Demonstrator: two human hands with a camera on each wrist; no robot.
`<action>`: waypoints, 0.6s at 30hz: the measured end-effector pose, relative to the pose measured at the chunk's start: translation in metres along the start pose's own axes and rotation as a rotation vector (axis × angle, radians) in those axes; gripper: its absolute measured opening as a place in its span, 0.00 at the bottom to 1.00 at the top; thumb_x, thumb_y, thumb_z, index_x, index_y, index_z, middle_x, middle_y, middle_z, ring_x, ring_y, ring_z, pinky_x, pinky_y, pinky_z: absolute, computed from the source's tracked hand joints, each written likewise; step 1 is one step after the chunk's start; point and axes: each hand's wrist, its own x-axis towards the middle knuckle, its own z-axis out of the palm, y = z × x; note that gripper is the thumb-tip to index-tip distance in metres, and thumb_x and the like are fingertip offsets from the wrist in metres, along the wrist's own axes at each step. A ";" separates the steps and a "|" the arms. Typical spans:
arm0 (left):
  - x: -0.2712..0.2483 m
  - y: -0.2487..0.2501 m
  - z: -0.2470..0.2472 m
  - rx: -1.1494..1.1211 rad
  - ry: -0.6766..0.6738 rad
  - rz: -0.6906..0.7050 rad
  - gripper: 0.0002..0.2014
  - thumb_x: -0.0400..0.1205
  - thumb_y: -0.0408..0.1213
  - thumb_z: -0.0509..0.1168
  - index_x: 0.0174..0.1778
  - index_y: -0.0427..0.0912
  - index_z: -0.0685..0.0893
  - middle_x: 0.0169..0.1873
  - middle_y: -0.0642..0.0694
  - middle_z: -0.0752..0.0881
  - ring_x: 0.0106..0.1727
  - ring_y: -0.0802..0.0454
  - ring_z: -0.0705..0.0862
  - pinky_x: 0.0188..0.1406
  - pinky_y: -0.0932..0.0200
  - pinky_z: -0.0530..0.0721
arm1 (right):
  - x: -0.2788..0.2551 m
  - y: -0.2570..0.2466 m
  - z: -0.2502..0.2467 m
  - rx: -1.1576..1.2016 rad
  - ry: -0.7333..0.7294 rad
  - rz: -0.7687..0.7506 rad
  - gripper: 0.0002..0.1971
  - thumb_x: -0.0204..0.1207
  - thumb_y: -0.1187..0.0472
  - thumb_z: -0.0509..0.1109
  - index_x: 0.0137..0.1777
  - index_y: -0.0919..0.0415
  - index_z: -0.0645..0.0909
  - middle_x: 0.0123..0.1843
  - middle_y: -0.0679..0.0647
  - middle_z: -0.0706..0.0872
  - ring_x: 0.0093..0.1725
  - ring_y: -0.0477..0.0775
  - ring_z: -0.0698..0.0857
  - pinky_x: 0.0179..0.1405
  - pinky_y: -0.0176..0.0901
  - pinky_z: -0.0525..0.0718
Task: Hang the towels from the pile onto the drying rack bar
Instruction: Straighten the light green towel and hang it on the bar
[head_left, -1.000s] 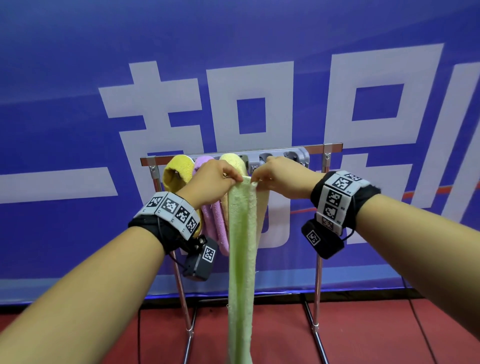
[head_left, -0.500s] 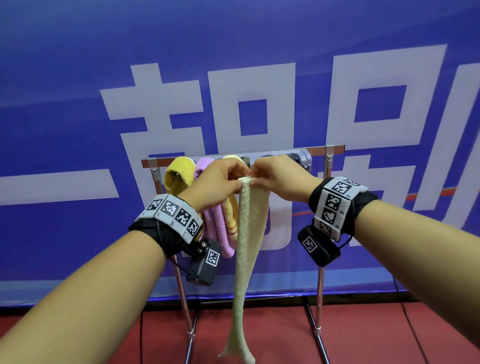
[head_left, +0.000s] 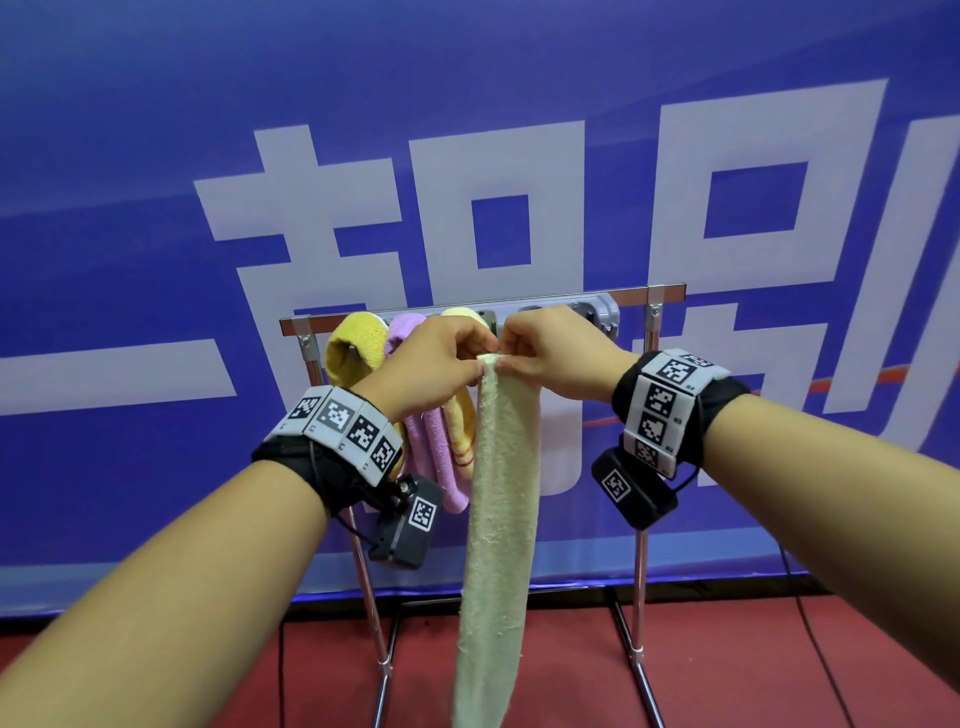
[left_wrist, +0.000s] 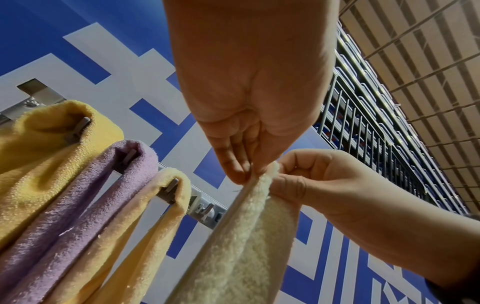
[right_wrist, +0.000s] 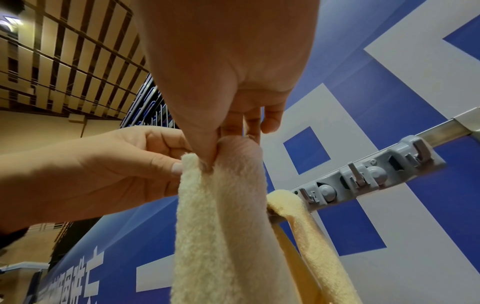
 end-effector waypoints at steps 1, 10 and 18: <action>0.000 0.000 0.000 0.012 0.002 -0.001 0.12 0.78 0.23 0.69 0.55 0.37 0.87 0.47 0.44 0.91 0.49 0.48 0.90 0.53 0.53 0.90 | 0.000 0.000 0.000 -0.008 0.000 -0.001 0.10 0.76 0.48 0.74 0.39 0.49 0.78 0.36 0.44 0.84 0.37 0.45 0.81 0.34 0.45 0.80; -0.001 0.002 0.001 0.067 0.001 0.005 0.14 0.76 0.24 0.69 0.55 0.41 0.88 0.48 0.48 0.90 0.52 0.55 0.89 0.57 0.57 0.87 | -0.004 -0.002 -0.002 -0.028 -0.002 -0.003 0.09 0.75 0.50 0.74 0.39 0.51 0.79 0.34 0.44 0.81 0.35 0.48 0.79 0.33 0.45 0.77; -0.001 0.003 0.005 0.048 0.008 0.013 0.15 0.75 0.34 0.78 0.56 0.40 0.86 0.46 0.47 0.89 0.44 0.59 0.86 0.46 0.66 0.85 | -0.004 0.000 -0.004 -0.014 0.004 -0.002 0.09 0.74 0.50 0.74 0.39 0.53 0.80 0.36 0.46 0.83 0.35 0.47 0.79 0.36 0.51 0.82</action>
